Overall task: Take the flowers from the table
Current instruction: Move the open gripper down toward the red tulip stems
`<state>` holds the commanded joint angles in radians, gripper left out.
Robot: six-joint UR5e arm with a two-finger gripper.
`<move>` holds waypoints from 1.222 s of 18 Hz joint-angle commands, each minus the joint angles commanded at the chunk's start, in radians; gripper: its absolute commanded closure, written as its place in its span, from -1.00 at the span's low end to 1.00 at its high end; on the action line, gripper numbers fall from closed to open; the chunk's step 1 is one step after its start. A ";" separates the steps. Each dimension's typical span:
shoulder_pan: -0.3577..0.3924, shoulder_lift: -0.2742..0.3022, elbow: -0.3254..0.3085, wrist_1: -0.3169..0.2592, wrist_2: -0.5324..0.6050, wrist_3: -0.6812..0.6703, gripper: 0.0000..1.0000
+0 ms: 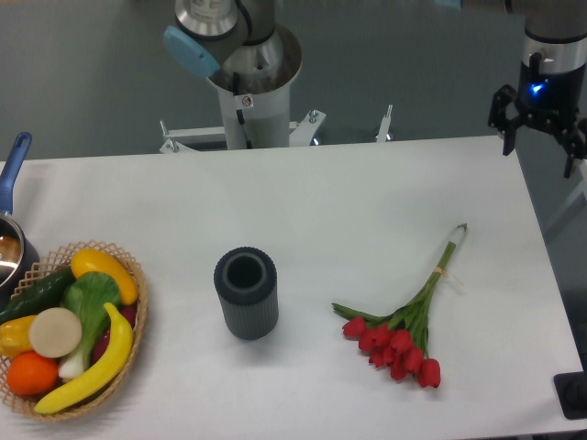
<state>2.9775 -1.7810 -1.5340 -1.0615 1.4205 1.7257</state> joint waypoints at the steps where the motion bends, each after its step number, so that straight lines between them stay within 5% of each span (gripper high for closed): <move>1: -0.002 -0.002 0.000 0.002 0.000 0.000 -1.00; 11: -0.008 0.006 -0.040 0.011 -0.018 -0.035 -1.00; 22: -0.052 -0.002 -0.087 0.052 -0.041 -0.311 -1.00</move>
<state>2.9254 -1.7825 -1.6213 -1.0095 1.3791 1.4145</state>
